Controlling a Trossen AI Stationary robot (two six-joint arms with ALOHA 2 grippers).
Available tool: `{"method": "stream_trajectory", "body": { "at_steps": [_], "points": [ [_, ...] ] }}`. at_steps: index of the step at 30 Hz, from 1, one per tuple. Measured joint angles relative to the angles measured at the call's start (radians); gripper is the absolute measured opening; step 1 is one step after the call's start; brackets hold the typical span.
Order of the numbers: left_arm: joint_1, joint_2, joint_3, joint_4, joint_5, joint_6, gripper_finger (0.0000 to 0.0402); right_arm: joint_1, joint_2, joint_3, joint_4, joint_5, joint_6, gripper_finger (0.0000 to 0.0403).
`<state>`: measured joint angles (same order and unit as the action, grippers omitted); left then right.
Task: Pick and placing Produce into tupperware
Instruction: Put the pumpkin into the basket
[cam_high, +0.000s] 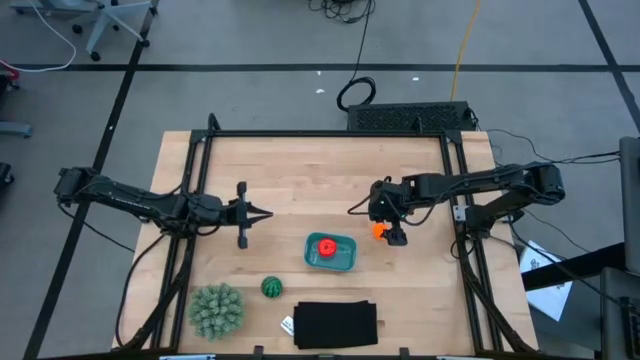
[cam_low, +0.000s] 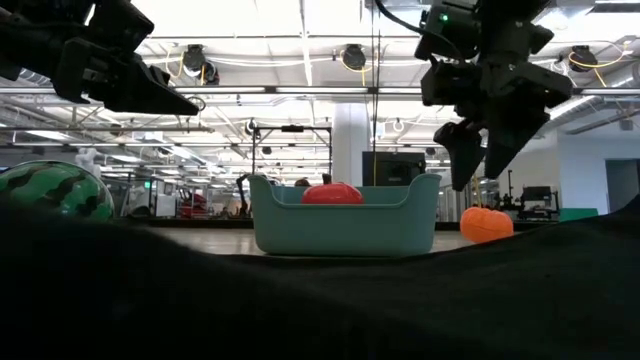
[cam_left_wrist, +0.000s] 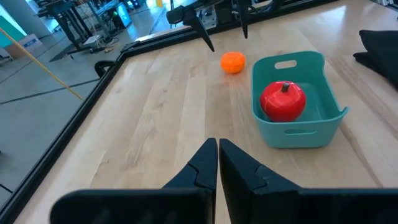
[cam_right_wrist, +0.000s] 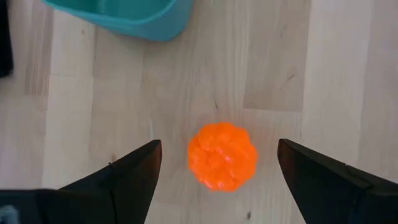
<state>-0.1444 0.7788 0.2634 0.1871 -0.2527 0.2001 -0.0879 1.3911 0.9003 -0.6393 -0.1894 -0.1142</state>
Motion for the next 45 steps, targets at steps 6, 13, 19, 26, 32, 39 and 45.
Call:
{"method": "stream_trajectory", "body": {
  "at_steps": [6, 13, 19, 26, 32, 39, 45],
  "points": [
    [0.0, 0.0, 0.0, -0.006, 0.0, -0.003, 0.0021, 0.0, 0.0, -0.034, 0.05, 0.0, 0.037, 0.0314],
    [0.0, 0.0, 0.0, -0.006, 0.0, -0.004, 0.0021, 0.0, 0.0, -0.079, 0.087, 0.0, 0.076, 0.0324],
    [0.0, 0.0, 0.0, -0.006, 0.0, -0.008, 0.0021, 0.005, 0.0, -0.103, 0.097, 0.0, 0.102, 0.0351],
    [0.0, 0.0, 0.0, -0.005, 0.0, -0.011, 0.0021, 0.012, 0.0, -0.103, 0.133, 0.002, 0.109, 0.0357],
    [0.0, 0.0, 0.0, -0.02, 0.0, -0.021, 0.0021, 0.012, 0.004, -0.103, 0.146, 0.003, 0.114, 0.0357],
    [0.0, 0.0, 0.0, -0.027, 0.0, -0.022, 0.0021, 0.018, 0.081, -0.103, 0.15, 0.004, 0.065, 0.0357],
    [0.0, 0.0, 0.0, -0.027, 0.0, -0.023, 0.0021, 0.024, 0.139, -0.103, 0.177, 0.004, 0.051, 0.0357]
  ]
}}
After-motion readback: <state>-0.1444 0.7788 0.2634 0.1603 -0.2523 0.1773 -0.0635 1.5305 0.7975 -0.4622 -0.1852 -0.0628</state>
